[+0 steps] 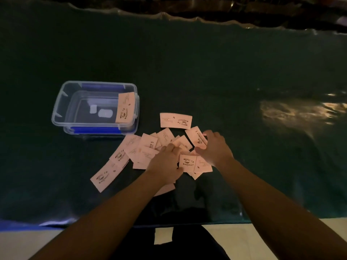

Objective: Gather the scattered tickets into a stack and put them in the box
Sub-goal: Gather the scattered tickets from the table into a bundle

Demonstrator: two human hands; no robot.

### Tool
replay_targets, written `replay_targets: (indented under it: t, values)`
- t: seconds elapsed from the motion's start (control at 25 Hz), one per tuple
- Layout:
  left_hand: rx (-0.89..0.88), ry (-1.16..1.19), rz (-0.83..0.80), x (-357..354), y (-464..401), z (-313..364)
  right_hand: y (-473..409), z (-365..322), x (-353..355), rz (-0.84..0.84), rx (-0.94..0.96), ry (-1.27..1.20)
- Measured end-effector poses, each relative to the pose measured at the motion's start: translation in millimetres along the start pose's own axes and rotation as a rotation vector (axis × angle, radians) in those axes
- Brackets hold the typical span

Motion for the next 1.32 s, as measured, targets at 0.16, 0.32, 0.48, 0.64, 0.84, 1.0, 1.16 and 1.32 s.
replay_targets:
  t: [0.16,0.32,0.48,0.64,0.84,1.0,1.16,1.32]
  values:
    - [0.048,0.018,-0.034,-7,-11,6,-16,4,-8,-0.027,0.017,0.034]
    - [0.046,-0.046,-0.043,-14,-14,11,-20,10,-7,-0.016,0.085,0.053]
    - [0.023,-0.064,-0.020,-19,-16,14,-18,19,-8,-0.065,0.122,0.140]
    - [-0.034,-0.099,-0.028,-21,-19,17,-16,24,-8,-0.122,0.119,0.197]
    - [-0.001,-0.179,-0.043,-26,-23,18,-11,36,4,-0.089,0.049,0.210]
    - [-0.006,-0.098,-0.022,-28,-23,18,9,48,4,-0.126,0.093,0.146]
    - [0.003,-0.099,0.004,-28,-23,21,32,50,-8,-0.195,0.278,0.222]
    - [-0.025,-0.216,-0.042,-29,-27,31,49,61,-19,-0.100,0.165,0.047]
Point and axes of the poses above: each hand's wrist, its own y-axis away from the middle knuckle, its own x-axis out of the back of the hand, z = x × y, the point moved 4 cm from there along -y, towards the middle knuckle, and after that the axes turned 5 degrees about y, right-handed, at the moved point
